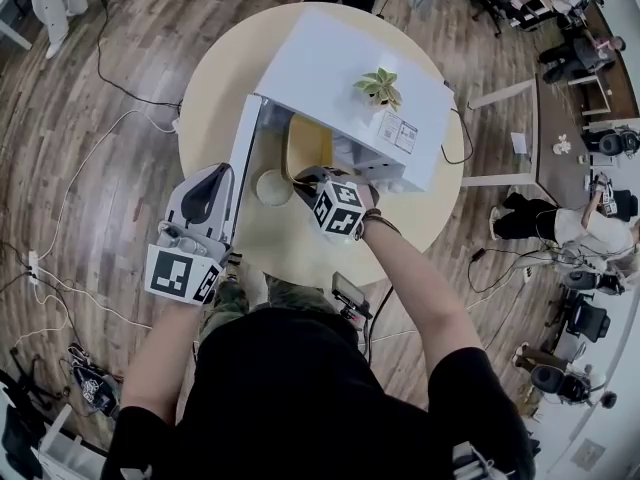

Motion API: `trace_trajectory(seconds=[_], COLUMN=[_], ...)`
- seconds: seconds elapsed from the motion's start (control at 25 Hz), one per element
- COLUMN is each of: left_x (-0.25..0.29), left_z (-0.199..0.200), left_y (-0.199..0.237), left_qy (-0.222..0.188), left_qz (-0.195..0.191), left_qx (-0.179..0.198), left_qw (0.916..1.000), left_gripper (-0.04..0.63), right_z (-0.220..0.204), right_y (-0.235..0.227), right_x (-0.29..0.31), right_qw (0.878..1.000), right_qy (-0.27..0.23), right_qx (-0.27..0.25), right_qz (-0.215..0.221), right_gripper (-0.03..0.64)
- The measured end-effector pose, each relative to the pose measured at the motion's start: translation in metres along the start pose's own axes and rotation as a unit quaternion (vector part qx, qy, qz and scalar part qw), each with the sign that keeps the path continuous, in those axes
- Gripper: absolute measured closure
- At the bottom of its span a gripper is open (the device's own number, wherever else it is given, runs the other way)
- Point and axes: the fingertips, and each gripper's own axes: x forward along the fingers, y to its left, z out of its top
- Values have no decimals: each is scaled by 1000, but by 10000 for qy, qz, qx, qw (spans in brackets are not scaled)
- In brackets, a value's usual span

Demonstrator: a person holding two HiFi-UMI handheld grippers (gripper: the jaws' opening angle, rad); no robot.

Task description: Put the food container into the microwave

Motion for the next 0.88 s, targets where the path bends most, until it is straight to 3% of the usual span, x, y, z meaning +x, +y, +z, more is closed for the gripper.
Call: trace_trajectory(seconds=[0.88], left_x=[-1], left_z=[-7], left_y=[-3], left_qy=[208], left_qz=[-40], left_qx=[100], left_qw=[9997], left_gripper=[577], right_z=[-42], right_y=[-60], right_x=[42], right_qw=[9953], right_qy=[882], right_qx=[373], right_qz=[165], right_gripper=[592])
